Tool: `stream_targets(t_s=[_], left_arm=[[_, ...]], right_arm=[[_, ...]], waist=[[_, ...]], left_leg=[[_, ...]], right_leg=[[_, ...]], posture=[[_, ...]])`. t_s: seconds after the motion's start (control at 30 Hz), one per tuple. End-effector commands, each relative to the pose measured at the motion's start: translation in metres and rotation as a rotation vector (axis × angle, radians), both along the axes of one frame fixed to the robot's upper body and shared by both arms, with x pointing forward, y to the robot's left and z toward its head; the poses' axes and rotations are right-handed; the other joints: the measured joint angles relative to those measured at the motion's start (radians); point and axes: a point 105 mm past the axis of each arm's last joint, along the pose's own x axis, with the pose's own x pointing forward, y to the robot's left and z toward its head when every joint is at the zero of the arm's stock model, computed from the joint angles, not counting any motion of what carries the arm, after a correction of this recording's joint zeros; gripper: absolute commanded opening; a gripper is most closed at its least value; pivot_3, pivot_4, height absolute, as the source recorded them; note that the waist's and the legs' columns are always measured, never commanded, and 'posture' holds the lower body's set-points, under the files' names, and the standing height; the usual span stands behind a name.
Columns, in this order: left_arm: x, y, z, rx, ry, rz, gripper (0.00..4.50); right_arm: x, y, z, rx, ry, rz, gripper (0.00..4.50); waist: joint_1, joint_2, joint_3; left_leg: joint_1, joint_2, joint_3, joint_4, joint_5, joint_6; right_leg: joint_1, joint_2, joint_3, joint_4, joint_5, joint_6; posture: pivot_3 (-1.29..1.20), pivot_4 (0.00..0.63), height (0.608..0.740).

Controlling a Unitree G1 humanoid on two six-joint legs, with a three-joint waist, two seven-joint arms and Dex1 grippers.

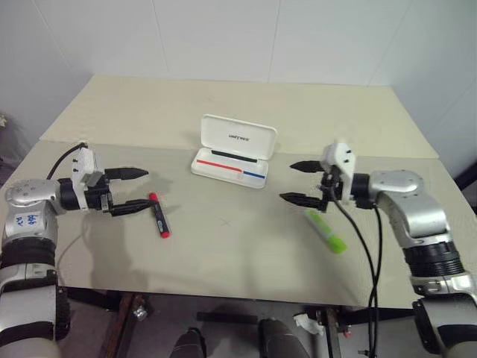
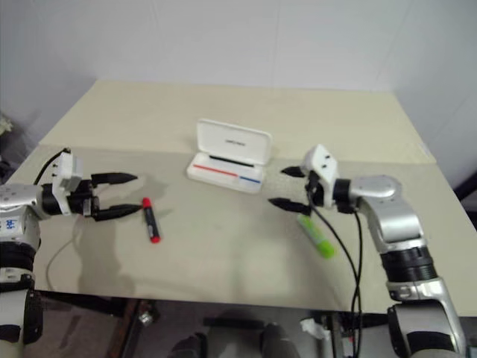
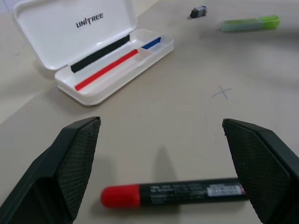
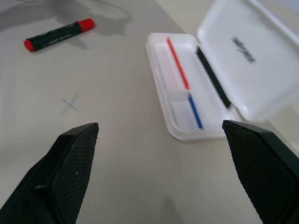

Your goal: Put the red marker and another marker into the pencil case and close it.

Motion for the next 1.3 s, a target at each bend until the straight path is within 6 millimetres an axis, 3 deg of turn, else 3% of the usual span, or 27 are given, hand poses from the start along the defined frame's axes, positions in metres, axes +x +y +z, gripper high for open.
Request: stream_targets(t_s=[0.03,0.27,0.4,0.57,0.77,1.1,1.3], left_arm=[[-0.007,0.009,0.018,-0.035,-0.070,0.024,4.47],[-0.006,0.007,0.027,-0.100,-0.085,0.017,4.47],[-0.012,0.007,0.032,-0.107,-0.078,-0.016,4.47],[-0.017,0.016,0.043,-0.162,-0.093,0.010,4.47],[-0.030,0.025,0.036,-0.156,-0.095,0.038,4.47],[-0.054,0.040,0.041,-0.150,-0.134,0.118,4.47],[-0.063,0.038,0.038,-0.158,-0.141,0.140,4.47]], right_arm=[[-0.003,0.019,0.007,0.001,-0.048,0.015,4.50],[0.014,0.061,-0.009,-0.025,0.006,0.030,4.50],[0.028,0.075,-0.014,-0.039,0.041,0.017,4.50],[0.048,0.079,-0.018,-0.062,0.070,-0.041,4.50],[0.071,0.074,-0.023,-0.106,0.102,-0.125,4.50],[0.073,0.074,-0.017,-0.168,0.109,-0.057,4.50],[0.069,0.079,-0.016,-0.188,0.112,-0.007,4.50]], waist=[[0.002,0.000,0.000],[0.000,0.000,0.000],[0.000,0.000,0.000],[-0.002,0.000,0.000],[-0.021,0.000,0.000],[-0.043,0.000,0.000],[-0.053,0.000,0.000]], left_leg=[[0.000,0.000,0.000,0.000,0.000,0.000],[0.000,0.000,0.000,0.000,0.000,0.000],[0.000,0.000,0.000,0.000,0.000,0.000],[0.000,0.000,0.000,-0.001,0.000,0.000],[0.000,0.000,0.000,-0.001,0.000,0.000],[0.000,0.000,0.000,-0.002,0.000,0.000],[0.000,0.000,0.000,-0.002,0.000,0.000]], right_leg=[[0.000,0.000,0.000,0.000,0.000,0.000],[0.000,0.000,0.000,0.000,0.000,0.000],[0.000,0.000,0.000,0.000,0.000,0.000],[-0.001,0.000,0.000,-0.001,0.000,0.000],[-0.001,0.000,0.000,0.000,0.000,0.000],[-0.001,0.000,0.000,0.000,0.000,-0.001],[-0.001,0.000,0.000,0.000,0.000,-0.001]], posture=[[0.00,0.150,0.740],[0.00,0.150,0.740],[0.00,0.150,0.740],[0.00,0.150,0.740],[0.00,0.150,0.740],[0.00,0.150,0.740],[0.00,0.150,0.740]])
